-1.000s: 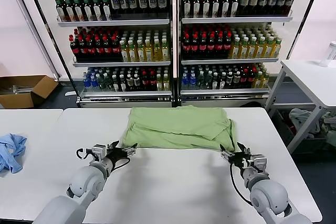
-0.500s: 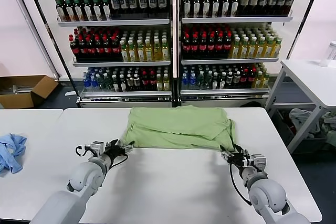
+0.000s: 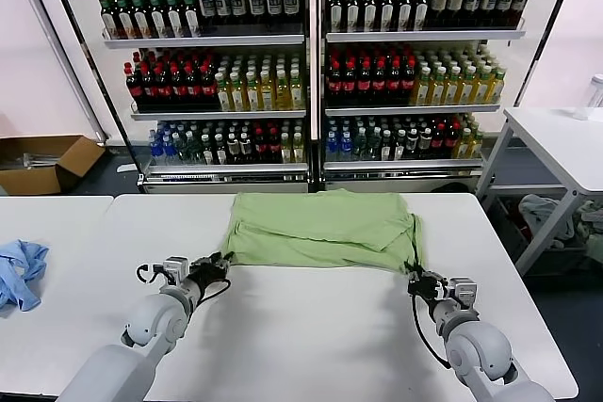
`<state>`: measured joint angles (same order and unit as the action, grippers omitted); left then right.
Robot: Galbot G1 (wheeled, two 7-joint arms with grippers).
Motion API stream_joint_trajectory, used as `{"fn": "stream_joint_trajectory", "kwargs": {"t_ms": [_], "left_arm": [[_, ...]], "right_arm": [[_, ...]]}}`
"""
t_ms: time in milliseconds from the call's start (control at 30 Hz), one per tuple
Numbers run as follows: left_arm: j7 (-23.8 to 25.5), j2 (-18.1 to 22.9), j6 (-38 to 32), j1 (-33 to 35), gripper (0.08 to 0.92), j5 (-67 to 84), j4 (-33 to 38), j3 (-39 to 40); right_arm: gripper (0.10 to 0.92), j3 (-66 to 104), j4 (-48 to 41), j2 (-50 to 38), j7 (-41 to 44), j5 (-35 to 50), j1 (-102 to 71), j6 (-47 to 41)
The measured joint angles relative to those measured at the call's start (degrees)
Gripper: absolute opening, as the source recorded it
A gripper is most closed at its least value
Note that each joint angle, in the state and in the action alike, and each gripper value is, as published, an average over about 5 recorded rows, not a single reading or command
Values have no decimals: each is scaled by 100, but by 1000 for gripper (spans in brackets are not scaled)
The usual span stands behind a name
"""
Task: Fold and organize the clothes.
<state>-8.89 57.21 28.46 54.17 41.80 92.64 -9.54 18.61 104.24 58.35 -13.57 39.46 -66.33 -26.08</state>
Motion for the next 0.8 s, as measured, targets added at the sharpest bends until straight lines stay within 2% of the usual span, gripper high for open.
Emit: {"fn": "stream_joint_trajectory", "kwargs": {"t_ms": [133,233,533,800], "left_arm": [[50,-24,-13,-1,146,-19,5,15],[71,-44,-42,9,96,-58,19,37],[93,-123,-91,114,88,-142,131,34],[-7,-292,7,362,88,-219,510,-43]], "right_arm": [[106,6,20,-37,-3,0,-10,-23],[106,3,6,-51,-6,-5,-9,-48],[106,-4,78,-106,-15,6,-75,-116],[106,59,443,-258,-149,39,-283,-311]]}}
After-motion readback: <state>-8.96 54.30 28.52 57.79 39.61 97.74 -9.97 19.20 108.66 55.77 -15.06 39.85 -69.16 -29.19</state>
